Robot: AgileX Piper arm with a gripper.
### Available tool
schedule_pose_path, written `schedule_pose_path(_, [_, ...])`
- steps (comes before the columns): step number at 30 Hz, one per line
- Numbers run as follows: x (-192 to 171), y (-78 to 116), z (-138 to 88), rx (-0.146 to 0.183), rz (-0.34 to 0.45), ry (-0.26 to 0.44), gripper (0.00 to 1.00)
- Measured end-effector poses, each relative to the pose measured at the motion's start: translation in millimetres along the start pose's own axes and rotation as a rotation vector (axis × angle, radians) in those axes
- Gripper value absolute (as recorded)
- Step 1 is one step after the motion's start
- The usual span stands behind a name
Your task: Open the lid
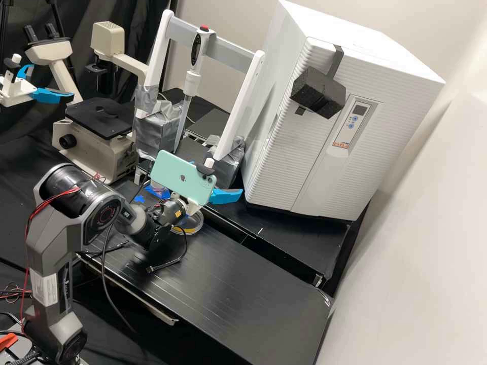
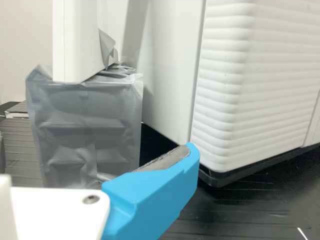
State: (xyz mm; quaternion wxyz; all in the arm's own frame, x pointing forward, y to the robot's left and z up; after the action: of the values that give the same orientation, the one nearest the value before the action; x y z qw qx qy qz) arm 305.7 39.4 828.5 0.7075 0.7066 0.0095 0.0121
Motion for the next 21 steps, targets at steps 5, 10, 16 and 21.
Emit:
schedule_pose_path(5, [0.0, 0.0, 0.0, 0.000, 0.000, 0.000, 1.00])
schedule_pose_path(10, [-13.0, 2.8, 6.2, -0.007, -0.001, 0.005, 1.00])
schedule_pose_path(16, [-55.9, 14.7, 14.3, 0.041, 0.066, 0.049, 1.00])
schedule_pose_path(21, [-90.2, 19.5, 14.3, 0.044, 0.099, 0.123, 1.00])
